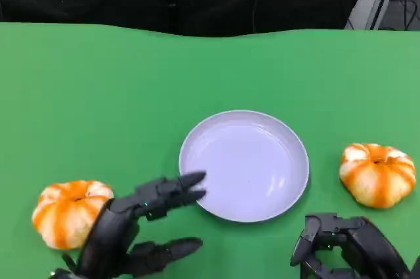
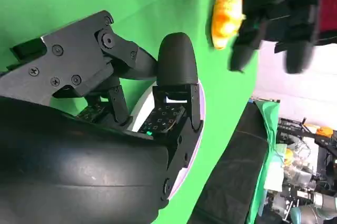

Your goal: Grasp the bread from the table and place it into the plate.

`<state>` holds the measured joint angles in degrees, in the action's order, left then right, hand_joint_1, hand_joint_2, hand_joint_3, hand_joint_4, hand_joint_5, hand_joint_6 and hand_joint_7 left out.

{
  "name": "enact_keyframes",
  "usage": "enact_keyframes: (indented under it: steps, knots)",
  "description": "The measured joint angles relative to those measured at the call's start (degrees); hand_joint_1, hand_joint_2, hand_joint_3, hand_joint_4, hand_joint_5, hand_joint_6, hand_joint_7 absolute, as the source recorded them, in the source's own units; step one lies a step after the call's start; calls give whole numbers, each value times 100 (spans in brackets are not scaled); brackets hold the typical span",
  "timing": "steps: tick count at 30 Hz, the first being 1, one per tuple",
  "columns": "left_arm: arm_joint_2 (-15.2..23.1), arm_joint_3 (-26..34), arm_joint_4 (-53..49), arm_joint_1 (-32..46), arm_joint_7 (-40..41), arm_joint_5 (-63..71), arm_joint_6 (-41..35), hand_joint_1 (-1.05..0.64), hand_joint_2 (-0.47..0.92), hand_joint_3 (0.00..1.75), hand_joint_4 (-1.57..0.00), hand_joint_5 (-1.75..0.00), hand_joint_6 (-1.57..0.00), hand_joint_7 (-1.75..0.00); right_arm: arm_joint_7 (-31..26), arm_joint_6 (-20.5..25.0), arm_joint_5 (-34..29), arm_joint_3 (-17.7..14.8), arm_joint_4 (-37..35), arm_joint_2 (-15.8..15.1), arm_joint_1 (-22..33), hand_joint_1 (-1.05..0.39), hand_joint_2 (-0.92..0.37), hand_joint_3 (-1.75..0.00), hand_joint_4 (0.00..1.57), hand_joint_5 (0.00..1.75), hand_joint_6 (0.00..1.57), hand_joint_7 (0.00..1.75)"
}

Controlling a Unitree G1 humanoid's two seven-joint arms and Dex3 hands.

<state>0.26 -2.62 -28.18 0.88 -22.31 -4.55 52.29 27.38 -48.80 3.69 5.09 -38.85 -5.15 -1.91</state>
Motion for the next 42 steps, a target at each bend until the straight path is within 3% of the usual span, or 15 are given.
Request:
enact_keyframes:
  steps: [7, 13, 18, 25, 28, 34, 42]
  knots:
    - [359, 133, 1246, 373, 230, 128, -514, -76, 92, 12, -49, 0, -40, 0, -1, -1, 1, 2, -2, 22, 1, -10, -65, -91, 82, 145, 85, 117]
    - [563, 317, 1754, 510, 446, 408, -789, -84, 92, 13, -52, -1, -39, 0, -1, 2, 0, 7, 5, 38, 0, -10, -65, -91, 83, 146, 85, 116]
    - [1319, 1123, 2726, 767, 932, 1496, -1284, -86, 92, 13, -55, -2, -40, -1, -26, 22, -1, 8, 94, 42, 33, -11, -66, -90, 83, 146, 85, 116]
    - [1893, 1509, 3371, 1208, 1033, 1669, -1887, -94, 92, 16, -46, 0, -44, -1, -21, 40, 0, 15, 165, 36, 53, -10, -64, -92, 82, 145, 84, 119]
    - [2154, 1734, 3530, 1430, 1047, 1853, -2070, -97, 92, 20, -45, 0, -44, -1, -21, 40, -1, 12, 193, 30, 57, -12, -64, -93, 83, 144, 85, 119]
    - [2304, 1915, 3524, 1791, 1135, 2027, -2196, -97, 92, 23, -45, 0, -45, -1, 20, 41, 13, 9, 182, 27, 58, -11, -64, -92, 83, 142, 85, 118]
    - [2488, 1887, 2923, 1827, 1384, 2411, -2131, -97, 92, 26, -57, -4, -52, -3, 31, 48, 14, 4, 182, 19, 60, -10, -65, -90, 83, 142, 85, 117]
